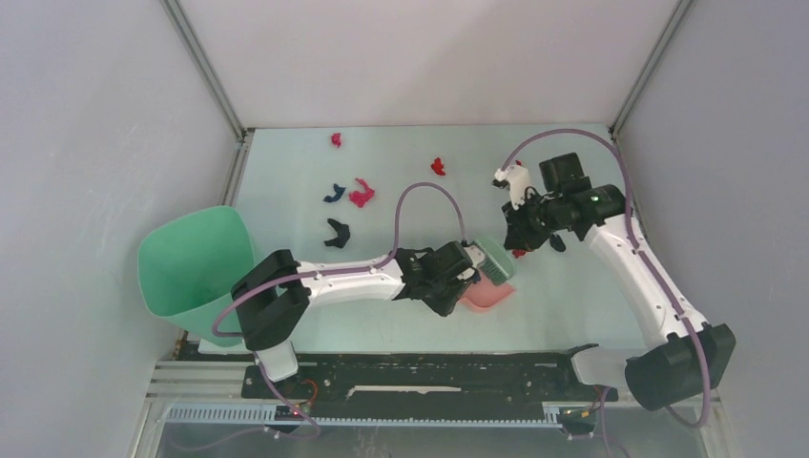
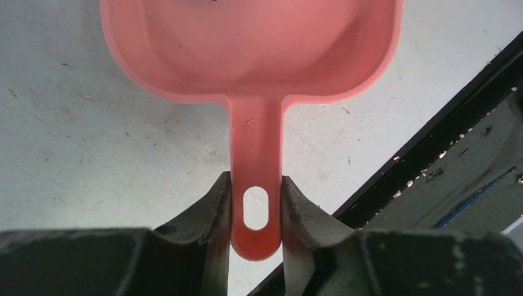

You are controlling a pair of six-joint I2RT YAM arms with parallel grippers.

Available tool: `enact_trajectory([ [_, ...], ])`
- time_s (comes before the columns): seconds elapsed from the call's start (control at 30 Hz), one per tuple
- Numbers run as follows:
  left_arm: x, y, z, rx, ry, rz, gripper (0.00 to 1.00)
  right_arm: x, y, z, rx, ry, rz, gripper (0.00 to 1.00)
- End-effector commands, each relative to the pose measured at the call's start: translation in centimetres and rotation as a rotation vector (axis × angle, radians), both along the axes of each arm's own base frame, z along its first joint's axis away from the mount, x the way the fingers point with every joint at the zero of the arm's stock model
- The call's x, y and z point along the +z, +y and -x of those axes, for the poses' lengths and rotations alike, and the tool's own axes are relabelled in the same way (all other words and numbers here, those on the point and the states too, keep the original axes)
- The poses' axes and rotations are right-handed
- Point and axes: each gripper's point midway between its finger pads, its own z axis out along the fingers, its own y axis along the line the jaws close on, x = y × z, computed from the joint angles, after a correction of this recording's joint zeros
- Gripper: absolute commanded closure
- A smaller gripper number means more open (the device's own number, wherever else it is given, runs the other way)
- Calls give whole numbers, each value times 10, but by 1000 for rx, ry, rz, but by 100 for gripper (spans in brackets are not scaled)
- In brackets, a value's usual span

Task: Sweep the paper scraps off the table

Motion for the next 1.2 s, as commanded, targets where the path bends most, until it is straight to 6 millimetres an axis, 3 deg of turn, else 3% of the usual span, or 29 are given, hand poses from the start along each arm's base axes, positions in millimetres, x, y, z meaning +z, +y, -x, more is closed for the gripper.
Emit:
enact_trajectory([
  [0.0, 4, 0, -5, 12, -45, 23, 100, 35, -15, 19, 40, -20, -61, 100],
  [0.1, 3, 8, -3, 24, -54, 22, 100, 35, -45, 36, 94, -19, 3, 100],
  [0.23, 0, 19, 0, 43, -57, 11, 100, 19, -69, 87, 261, 130, 36, 100],
  [0.4, -3, 29, 1, 66, -63, -2, 100, -26, -105, 121, 392, 183, 233, 100],
  [0.57, -4, 30, 2, 62, -58, -5, 100, -53, -127, 136, 431, 290, 294, 100],
  [0.67, -2, 31, 1, 68, -68, -9, 100, -58, -140, 127, 400, 307, 289, 100],
  [0.83, 1, 34, -1, 77, -81, -10, 100, -67, -178, 55, 196, 107, 375, 100],
  [0.9, 1, 35, 0, 75, -75, -11, 100, -66, -187, 37, 140, 44, 384, 100],
  [1.07, 0, 38, 4, 67, -63, -13, 100, -46, -200, 9, 26, -113, 425, 100],
  [1.17, 0, 37, 6, 54, -53, -17, 100, -27, -206, 1, -19, -198, 469, 100],
])
